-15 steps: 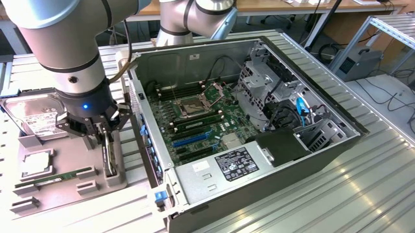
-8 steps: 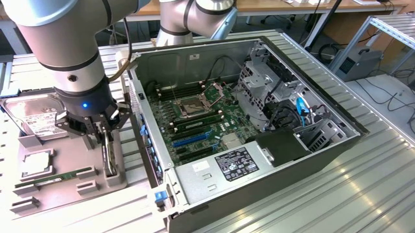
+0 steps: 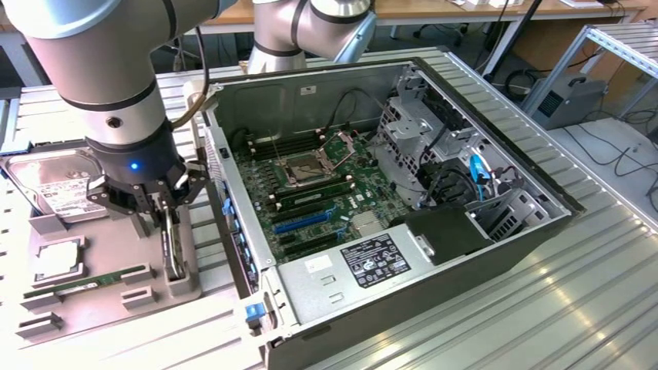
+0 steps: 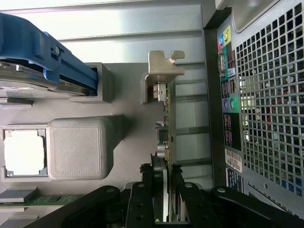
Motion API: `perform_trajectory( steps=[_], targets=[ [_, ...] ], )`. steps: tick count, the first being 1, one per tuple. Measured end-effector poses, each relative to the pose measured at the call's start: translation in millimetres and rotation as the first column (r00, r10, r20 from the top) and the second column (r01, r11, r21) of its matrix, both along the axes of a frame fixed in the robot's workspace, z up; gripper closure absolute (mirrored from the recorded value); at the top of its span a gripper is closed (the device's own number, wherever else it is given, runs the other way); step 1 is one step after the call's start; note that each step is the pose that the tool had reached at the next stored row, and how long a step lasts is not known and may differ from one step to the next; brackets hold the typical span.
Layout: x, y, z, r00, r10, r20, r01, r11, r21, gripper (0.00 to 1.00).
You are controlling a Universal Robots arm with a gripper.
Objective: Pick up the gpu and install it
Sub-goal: 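Pick up the gpu and move the gpu toward the slot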
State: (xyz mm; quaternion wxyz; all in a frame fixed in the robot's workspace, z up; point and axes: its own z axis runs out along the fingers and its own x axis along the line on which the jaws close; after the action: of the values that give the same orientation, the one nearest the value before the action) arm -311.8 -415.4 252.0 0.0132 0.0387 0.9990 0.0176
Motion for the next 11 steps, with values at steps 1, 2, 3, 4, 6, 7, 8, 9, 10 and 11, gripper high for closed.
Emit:
perform_trajectory(
  steps=[1, 2, 3, 4, 6, 7, 8, 9, 10, 11],
  targets=[
    [0.0, 0.0, 0.2, 1.0000, 0.000, 0.0000, 0.000, 1.0000, 0.0000, 0.73],
    [0.0, 0.0, 0.4, 1.0000, 0.000, 0.0001, 0.000, 1.0000, 0.0000, 0.73],
    [0.0, 0.0, 0.6, 1.0000, 0.000, 0.0001, 0.000, 1.0000, 0.0000, 0.73],
    [0.0, 0.0, 0.8, 1.0000, 0.000, 0.0001, 0.000, 1.0000, 0.0000, 0.73],
    [0.0, 0.0, 1.3, 1.0000, 0.000, 0.0001, 0.000, 1.0000, 0.0000, 0.73],
    [0.0, 0.0, 1.5, 1.0000, 0.000, 0.0001, 0.000, 1.0000, 0.0001, 0.73],
    [0.0, 0.0, 1.7, 1.0000, 0.000, 0.0001, 0.000, 1.0000, 0.0000, 0.73],
    [0.0, 0.0, 1.8, 1.0000, 0.000, 0.0001, 0.000, 1.0000, 0.0000, 0.73],
    [0.0, 0.0, 2.1, 1.0000, 0.000, 0.0000, 0.000, 1.0000, 0.0000, 0.73],
    [0.0, 0.0, 2.1, 1.0000, 0.000, 0.0001, 0.000, 1.0000, 0.0001, 0.73]
  ],
)
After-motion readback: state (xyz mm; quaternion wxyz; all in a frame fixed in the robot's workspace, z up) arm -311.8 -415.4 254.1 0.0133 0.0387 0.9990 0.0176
